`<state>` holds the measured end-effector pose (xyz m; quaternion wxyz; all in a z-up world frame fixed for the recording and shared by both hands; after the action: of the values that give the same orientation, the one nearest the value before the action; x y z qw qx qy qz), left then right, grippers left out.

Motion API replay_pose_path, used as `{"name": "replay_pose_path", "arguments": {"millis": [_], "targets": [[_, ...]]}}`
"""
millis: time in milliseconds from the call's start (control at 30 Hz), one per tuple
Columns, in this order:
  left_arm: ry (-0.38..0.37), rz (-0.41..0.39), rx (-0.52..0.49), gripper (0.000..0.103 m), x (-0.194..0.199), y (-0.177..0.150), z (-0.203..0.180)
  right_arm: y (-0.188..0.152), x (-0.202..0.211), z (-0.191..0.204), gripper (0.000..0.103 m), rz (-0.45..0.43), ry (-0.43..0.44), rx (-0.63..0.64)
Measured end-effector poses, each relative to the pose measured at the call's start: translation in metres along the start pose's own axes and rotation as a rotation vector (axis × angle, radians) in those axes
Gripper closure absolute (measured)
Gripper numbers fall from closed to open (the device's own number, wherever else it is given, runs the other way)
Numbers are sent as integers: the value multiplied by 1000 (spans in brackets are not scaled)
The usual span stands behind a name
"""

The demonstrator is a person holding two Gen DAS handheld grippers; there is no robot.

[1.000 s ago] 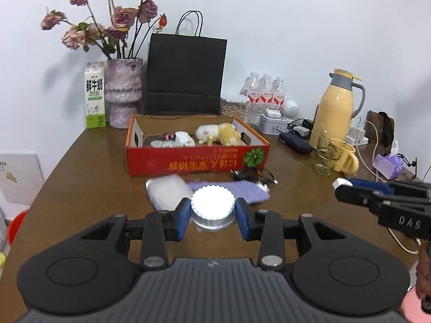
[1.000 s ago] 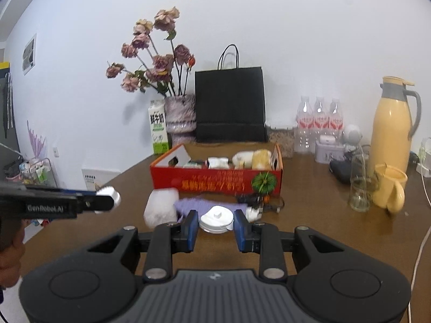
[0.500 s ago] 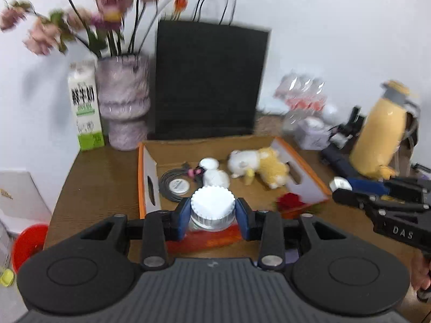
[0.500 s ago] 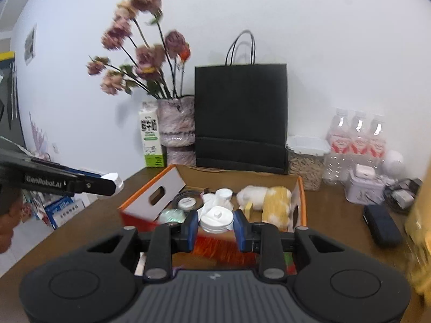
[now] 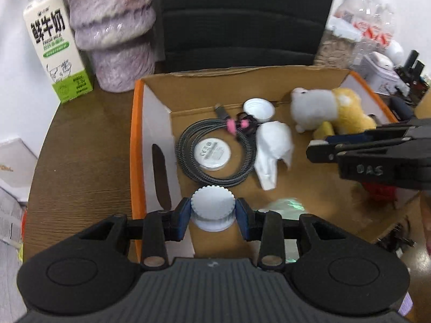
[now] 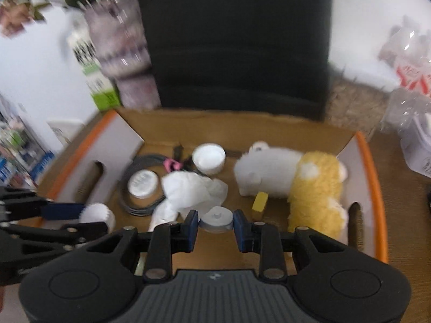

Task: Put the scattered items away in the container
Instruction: 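Carry the white lid and ridged cap into the box with both grippers, then open both grippers to release the lid and cap, then withdraw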

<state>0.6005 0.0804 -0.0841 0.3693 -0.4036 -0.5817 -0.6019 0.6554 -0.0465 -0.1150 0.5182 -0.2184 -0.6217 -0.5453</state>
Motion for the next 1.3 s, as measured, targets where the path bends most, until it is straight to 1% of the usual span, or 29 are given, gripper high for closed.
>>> {"name": "replay_pose_path", "arguments": {"millis": [33,100,133,167,200,233,267,367,400,433,467,500,533,600,633,667,700,733,833,900,933,967,1033,1067,1100,1133,1233,1300], "targets": [[5,-13,-3,64,1,2,2,2,-8,2,76,19,-8,-3],[-2,-10,13,60,3,4,5,3,-21,3,74,54,-31,0],[-21,-11,21,55,4,6,7,3,-25,4,73,70,-44,7],[-42,-8,22,53,6,7,8,2,-29,5,70,85,-64,17],[-41,-10,26,53,9,8,9,2,-30,4,64,88,-79,22],[-30,-19,29,53,13,8,11,1,-30,4,60,81,-89,25],[-28,-25,25,53,17,8,12,1,-27,5,60,73,-88,24],[-22,-31,45,52,32,5,16,2,-11,4,56,45,-52,-1],[-25,-31,53,51,36,5,17,2,-1,4,52,29,-45,-7],[-28,-36,63,48,43,3,18,2,7,3,47,17,-46,-9],[-24,-44,70,42,50,1,19,1,17,3,43,1,-49,-13],[-7,-58,78,38,58,-3,21,-3,29,3,39,-19,-48,-15],[6,-72,80,32,64,-6,21,-7,37,2,38,-33,-46,-15],[29,-92,89,30,78,-15,23,-19,58,0,38,-63,-43,-13],[36,-100,108,27,86,-21,26,-24,67,-2,37,-74,-46,-14],[39,-111,133,22,94,-26,28,-29,76,-5,36,-84,-52,-17],[39,-124,156,20,101,-31,31,-35,87,-9,31,-98,-60,-22],[42,-137,179,18,109,-38,35,-41,95,-14,29,-107,-68,-29],[68,-149,222,18,133,-59,45,-59,125,-27,29,-140,-97,-42],[77,-180,242,17,152,-75,51,-74,145,-34,27,-164,-101,-43],[82,-195,247,14,159,-83,54,-81,152,-38,25,-175,-103,-45],[91,-207,250,8,166,-91,56,-90,161,-41,24,-187,-106,-48],[112,-232,263,3,178,-108,57,-107,176,-46,23,-207,-112,-61],[116,-232,267,3,181,-116,57,-115,182,-47,22,-218,-116,-67],[118,-225,267,3,184,-125,55,-124,188,-48,17,-229,-117,-72],[115,-224,265,3,187,-133,53,-133,193,-46,14,-240,-114,-72],[114,-255,260,3,200,-161,44,-162,207,-36,14,-271,-96,-58],[99,-287,257,2,211,-179,37,-181,215,-28,14,-289,-80,-47]]}}
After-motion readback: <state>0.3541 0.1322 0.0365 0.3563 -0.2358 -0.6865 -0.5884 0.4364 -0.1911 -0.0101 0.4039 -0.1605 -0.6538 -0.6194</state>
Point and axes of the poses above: each gripper's, at about its wrist camera, not at the fingertips, and x roughly against the way its jaws point, z to its left, y to its top, the point moved 7 cm from there along -x, roughly the way its jaws point, and after that the axes turned 9 degrees about z, right-handed, at the moved point
